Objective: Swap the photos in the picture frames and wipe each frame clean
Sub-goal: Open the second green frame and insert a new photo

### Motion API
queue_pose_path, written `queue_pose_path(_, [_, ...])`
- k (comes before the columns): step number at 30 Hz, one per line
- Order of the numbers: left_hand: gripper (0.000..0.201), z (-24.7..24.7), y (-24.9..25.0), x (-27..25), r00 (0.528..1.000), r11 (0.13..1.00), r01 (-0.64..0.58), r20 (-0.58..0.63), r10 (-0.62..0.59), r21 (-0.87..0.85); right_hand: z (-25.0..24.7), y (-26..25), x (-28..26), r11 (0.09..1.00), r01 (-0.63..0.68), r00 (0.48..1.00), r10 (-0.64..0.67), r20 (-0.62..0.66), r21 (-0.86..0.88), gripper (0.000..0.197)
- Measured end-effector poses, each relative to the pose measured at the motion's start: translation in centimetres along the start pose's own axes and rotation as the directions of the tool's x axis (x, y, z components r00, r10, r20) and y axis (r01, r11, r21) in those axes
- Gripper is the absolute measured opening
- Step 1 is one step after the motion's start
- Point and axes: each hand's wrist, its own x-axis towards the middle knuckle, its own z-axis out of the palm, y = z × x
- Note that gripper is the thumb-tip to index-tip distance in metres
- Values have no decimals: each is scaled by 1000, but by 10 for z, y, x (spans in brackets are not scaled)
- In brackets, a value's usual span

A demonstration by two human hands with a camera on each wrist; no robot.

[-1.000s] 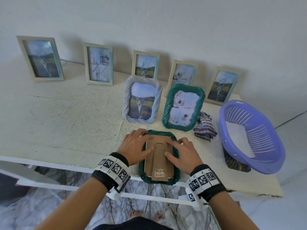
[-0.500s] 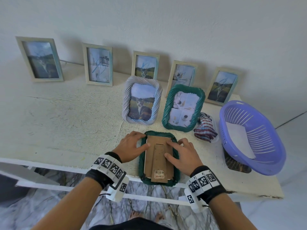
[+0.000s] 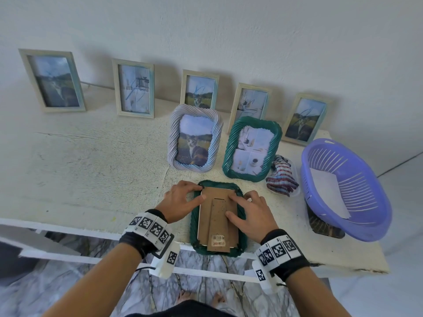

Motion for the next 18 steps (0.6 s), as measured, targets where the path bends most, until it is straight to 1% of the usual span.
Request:
queue_pose_path(2, [68,-1,0,-1,1000,1000,-12,-14,12,6,-1,0,-1,1000,-2,1000,2,-2,3,56])
queue_pose_path(5, [34,3,4,-8,994,998,-1,-111,7,61,-1,-5,-5,999,-20,1000,20,-2,-42,56])
queue_pose_path(6, [29,5,7,-11,990,998,13,-143,-3,69,0,-8,-7,997,-34,999,33,-18,-72,56])
queue_pose_path(8, [29,10,12,-15,985,997,46,-168,-35,60,2,-18,-11,993,-34,995,24,-93,-113,49])
queue_pose_path(10, [30,15,15,-17,980,997,69,-186,-63,22,6,-27,-15,991,24,986,-45,-160,-133,35])
queue_pose_path(12, [32,16,15,-17,975,995,97,-196,-103,-38,12,-34,-17,993,77,986,-89,-144,-84,25])
queue_pose_path(13, [32,15,16,-17,974,993,106,-193,-115,-59,14,-37,-18,996,86,988,-90,-125,-38,24])
queue_pose_path(15, [31,14,18,-19,974,989,113,-185,-129,-96,15,-40,-19,997,69,992,-66,-106,22,27])
queue_pose_path(18, [27,8,28,-25,970,973,103,-196,-145,-207,6,-46,-24,994,-8,999,13,-49,106,47])
